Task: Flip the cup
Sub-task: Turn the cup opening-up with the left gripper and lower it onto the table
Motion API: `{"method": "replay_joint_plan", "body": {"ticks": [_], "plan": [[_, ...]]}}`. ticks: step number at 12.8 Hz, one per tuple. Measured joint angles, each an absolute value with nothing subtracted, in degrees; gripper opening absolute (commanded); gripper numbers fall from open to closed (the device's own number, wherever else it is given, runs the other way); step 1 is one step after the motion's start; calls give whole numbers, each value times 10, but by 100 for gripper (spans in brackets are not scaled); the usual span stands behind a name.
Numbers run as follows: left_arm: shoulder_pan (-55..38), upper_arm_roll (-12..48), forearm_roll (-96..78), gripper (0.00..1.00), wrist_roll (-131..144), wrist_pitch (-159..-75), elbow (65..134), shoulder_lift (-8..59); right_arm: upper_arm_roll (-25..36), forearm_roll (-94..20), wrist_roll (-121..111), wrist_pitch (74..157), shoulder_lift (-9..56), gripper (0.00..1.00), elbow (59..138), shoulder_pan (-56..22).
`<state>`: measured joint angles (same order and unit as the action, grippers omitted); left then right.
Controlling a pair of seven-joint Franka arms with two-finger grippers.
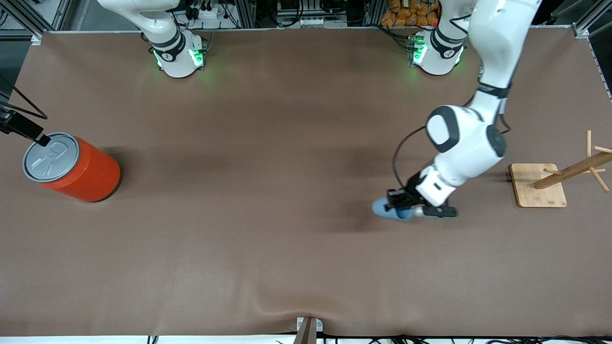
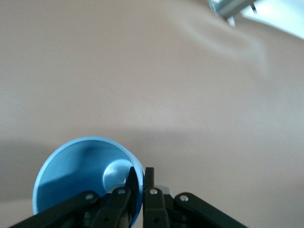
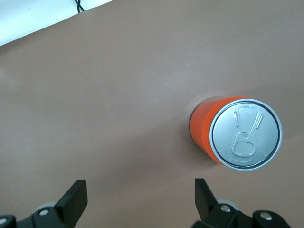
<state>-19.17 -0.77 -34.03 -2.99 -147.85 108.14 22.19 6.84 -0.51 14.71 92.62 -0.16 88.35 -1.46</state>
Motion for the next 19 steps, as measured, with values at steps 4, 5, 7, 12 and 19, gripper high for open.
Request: {"method": "replay_joint_plan", "body": {"ticks": [4, 5, 7, 12, 19], "plan": [[-191, -60, -28, 0, 166, -1479, 1063, 213, 67, -5, 146, 897, -2, 100, 874, -16], [-190, -68, 29, 0, 203, -1479, 1059, 223, 67, -5, 146, 889, -2, 100, 873, -16], [-187, -74, 101, 0, 239, -1479, 1057, 250, 66, -5, 146, 885, -2, 100, 873, -17], [-172, -75, 133, 0, 248, -1479, 1088, 283, 64, -5, 146, 886, -2, 100, 868, -23], [-159, -75, 133, 100, 248, -1485, 1080, 282, 64, -5, 86, 892, 0, 100, 868, -25]]}}
